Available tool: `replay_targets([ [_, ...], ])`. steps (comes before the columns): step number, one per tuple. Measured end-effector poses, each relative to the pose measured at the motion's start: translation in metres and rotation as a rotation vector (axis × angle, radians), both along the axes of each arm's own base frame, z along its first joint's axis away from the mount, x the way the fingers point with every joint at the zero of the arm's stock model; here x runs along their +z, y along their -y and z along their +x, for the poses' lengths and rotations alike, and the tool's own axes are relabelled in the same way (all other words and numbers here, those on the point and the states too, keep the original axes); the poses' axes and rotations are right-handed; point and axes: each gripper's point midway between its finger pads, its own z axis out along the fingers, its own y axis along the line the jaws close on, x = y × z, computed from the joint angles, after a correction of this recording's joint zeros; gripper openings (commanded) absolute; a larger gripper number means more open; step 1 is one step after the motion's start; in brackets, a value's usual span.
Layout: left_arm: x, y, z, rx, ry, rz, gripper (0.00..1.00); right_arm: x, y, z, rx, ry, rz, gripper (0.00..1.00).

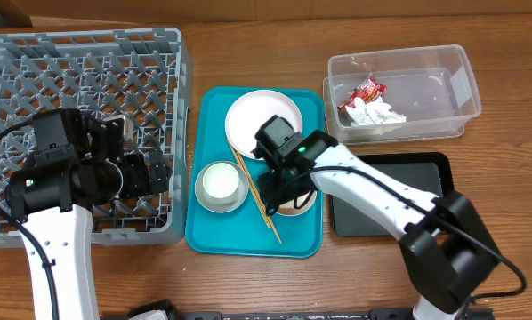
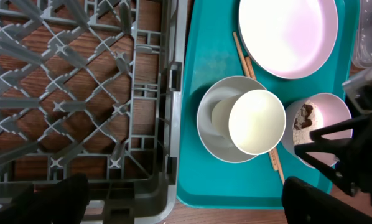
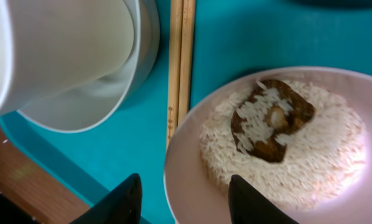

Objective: Sort waste into correct bins and load items into the dishwasher
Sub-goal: 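Grasp the rim of the pink bowl with the right gripper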

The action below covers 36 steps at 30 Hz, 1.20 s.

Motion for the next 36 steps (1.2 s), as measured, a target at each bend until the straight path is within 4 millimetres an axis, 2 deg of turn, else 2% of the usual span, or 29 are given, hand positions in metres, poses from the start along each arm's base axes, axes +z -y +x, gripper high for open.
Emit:
replay_targets([
  [9, 0.0, 0.0, 0.0, 0.0, 0.0, 0.0, 1.0, -0.029, -0.01, -0.011, 0.024, 0.003, -0.079, 0.27],
  [12, 0.0, 0.0, 0.0, 0.0, 0.0, 0.0, 1.0, -0.031, -0.007, -0.008, -0.007, 0.025, -0.11, 0.16],
  [18, 0.0, 0.0, 0.0, 0.0, 0.0, 0.0, 1.0, -0.032, -0.001, -0.001, -0.058, 0.051, -0.144, 0.04],
  [26, 0.0, 0.0, 0.0, 0.0, 0.0, 0.0, 1.0, -0.026, 0.007, 0.0, -0.071, 0.068, -0.186, 0.04],
  [31, 0.0, 0.0, 0.0, 0.0, 0.0, 0.0, 1.0, -0.008, 0.012, 0.005, -0.102, 0.082, -0.173, 0.04],
  [36, 0.0, 0.0, 0.0, 0.0, 0.0, 0.0, 1.0, 0.03, 0.028, 0.02, -0.214, 0.098, -0.099, 0.04],
])
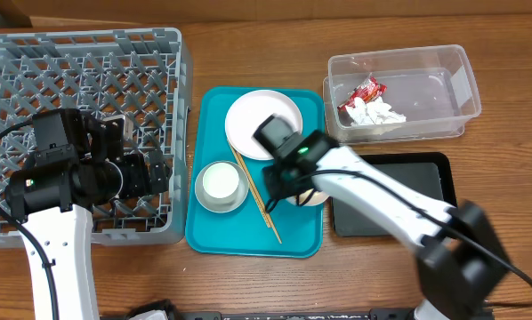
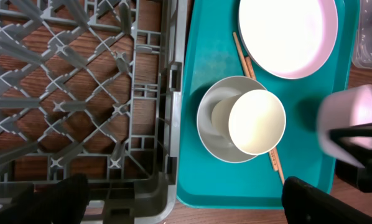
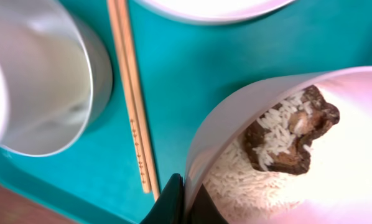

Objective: Sort waste into correct bins and load items into the dishwasher
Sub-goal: 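Grasp the rim of the pink bowl with the right gripper, then tip the pink bowl over the black tray to dump the rice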

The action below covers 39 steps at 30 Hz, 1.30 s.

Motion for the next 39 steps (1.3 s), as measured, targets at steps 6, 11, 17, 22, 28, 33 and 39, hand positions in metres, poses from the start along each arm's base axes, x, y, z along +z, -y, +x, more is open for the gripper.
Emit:
replay_targets([
  [6, 0.0, 0.0, 0.0, 0.0, 0.0, 0.0, 1.0, 0.057, 0.036, 0.022, -0.149, 0.046, 0.125, 0.04],
  [11, 0.0, 0.0, 0.0, 0.0, 0.0, 0.0, 1.0, 0.067, 0.059, 0.024, -0.232, -0.032, 0.198, 0.04],
  [17, 0.0, 0.0, 0.0, 0.0, 0.0, 0.0, 1.0, 0.058, 0.079, 0.026, -0.292, -0.139, 0.309, 0.04],
  [22, 0.0, 0.0, 0.0, 0.0, 0.0, 0.0, 1.0, 0.033, 0.1, 0.018, -0.323, -0.247, 0.446, 0.04],
  [28, 0.0, 0.0, 0.0, 0.0, 0.0, 0.0, 1.0, 0.025, 0.127, 0.016, -0.354, -0.295, 0.708, 0.04],
  [33, 0.0, 0.0, 0.0, 0.0, 0.0, 0.0, 1.0, 0.036, 0.148, 0.021, -0.39, -0.266, 0.953, 0.04],
  [39, 0.0, 0.0, 0.0, 0.0, 0.0, 0.0, 1.0, 0.054, 0.175, 0.018, -0.465, -0.253, 1.216, 0.04],
])
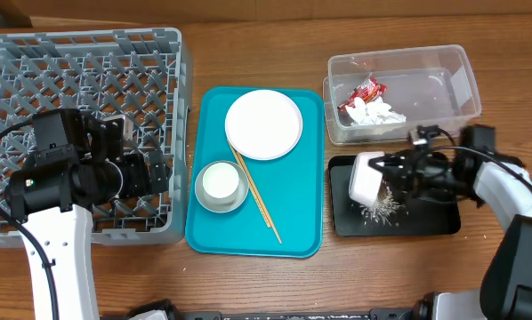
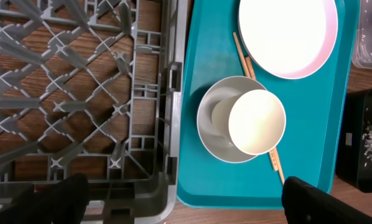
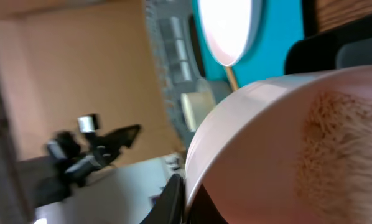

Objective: Sort waste into correct bins and load items into the dishwasher
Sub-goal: 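Tip the pink bowl over the black tray to dump the rice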

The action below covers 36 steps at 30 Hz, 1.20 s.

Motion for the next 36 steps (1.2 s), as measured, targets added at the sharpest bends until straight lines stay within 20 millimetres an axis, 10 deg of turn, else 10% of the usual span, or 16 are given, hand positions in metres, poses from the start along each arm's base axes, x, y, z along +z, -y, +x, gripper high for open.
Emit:
replay_targets([
  [24, 0.0, 0.0, 0.0, -0.002, 0.001, 0.001, 1.0, 0.025, 0.047, 0.007, -0.193, -0.214, 0.281, 0.04],
  [36, 0.0, 0.0, 0.0, -0.002, 0.001, 0.001, 1.0, 0.002, 0.007, -0.007, -0.042, -0.169, 0.002, 0.04],
])
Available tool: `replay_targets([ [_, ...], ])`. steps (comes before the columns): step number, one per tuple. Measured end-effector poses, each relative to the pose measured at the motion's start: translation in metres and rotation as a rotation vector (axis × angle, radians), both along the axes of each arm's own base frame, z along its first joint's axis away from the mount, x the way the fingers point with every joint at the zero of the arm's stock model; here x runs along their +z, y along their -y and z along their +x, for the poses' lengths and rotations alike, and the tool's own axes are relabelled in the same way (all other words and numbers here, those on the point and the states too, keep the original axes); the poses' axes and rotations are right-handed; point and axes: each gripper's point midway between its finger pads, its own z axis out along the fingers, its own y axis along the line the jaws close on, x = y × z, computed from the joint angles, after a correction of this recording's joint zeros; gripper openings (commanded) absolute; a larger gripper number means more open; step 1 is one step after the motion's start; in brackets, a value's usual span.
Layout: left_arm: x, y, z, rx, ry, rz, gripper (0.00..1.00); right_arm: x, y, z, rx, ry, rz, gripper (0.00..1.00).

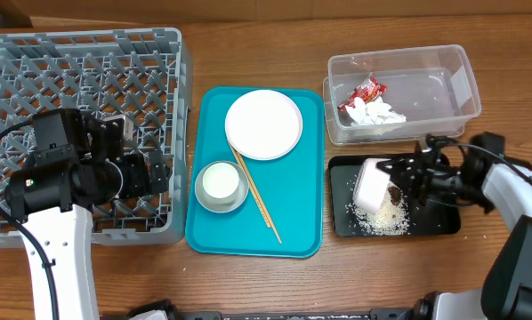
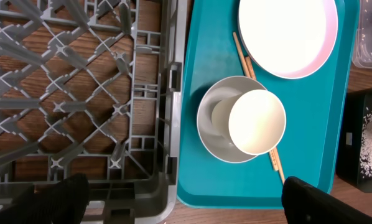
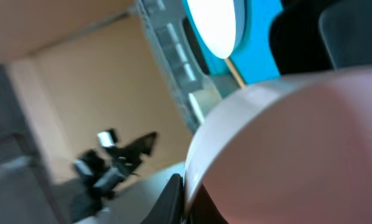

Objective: Sort waste into correct bins and load items into the dishwasher
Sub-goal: 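Tip the pink bowl over the black tray to dump the rice, then set the emptied pink bowl back on the teal tray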

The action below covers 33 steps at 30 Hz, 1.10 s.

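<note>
My right gripper (image 1: 408, 180) is shut on the rim of the pink bowl (image 1: 370, 185), held on its side over the black tray (image 1: 437, 224). Spilled rice (image 1: 383, 219) and a brown food piece (image 1: 394, 193) lie under it. In the right wrist view the bowl (image 3: 298, 143) shows a bare pink inside, with the gripper (image 3: 185, 200) clamped on its edge. My left gripper (image 1: 150, 173) hangs open over the dish rack's (image 1: 79, 80) near right corner, one finger (image 2: 55, 199) showing low in its wrist view. The teal tray (image 1: 293, 242) holds a white plate (image 1: 263, 124), chopsticks (image 1: 259, 200) and a cup (image 2: 257, 121) inside a grey bowl (image 1: 204, 203).
A clear plastic bin (image 1: 462, 84) at the back right holds a red wrapper (image 1: 362, 92) and crumpled paper. It borders the black tray's far edge. Wooden table (image 1: 248, 284) shows around everything.
The bowl sits slightly lower over the black tray. More rice and a brown piece now lie on the tray, and the bowl's inside shows bare. My left arm has not moved.
My right gripper stood open at the rim of the rice bowl on the teal tray. Then it was shut on the rim with the bowl tilted. Then the bowl was over the black tray with some rice fallen, and now its contents lie there.
</note>
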Motion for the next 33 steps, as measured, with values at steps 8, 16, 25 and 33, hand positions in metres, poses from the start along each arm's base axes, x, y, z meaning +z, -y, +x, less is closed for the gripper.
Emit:
replay_targets([
  [8, 0.0, 0.0, 0.0, 0.0, 0.0, 0.0, 1.0, 0.046, -0.033, 0.012, 0.273, 0.258, -0.487, 0.04],
  [16, 0.0, 0.0, 0.0, 0.0, 0.0, 0.0, 1.0, 0.023, -0.105, -0.009, 0.571, 0.461, -0.768, 0.04],
  [25, 0.0, 0.0, 0.0, 0.0, 0.0, 0.0, 1.0, -0.018, -0.191, -0.018, 0.754, 0.71, -0.984, 0.04],
  [33, 0.0, 0.0, 0.0, 0.0, 0.0, 0.0, 1.0, -0.077, -0.217, -0.018, 0.824, 0.674, -1.048, 0.12],
])
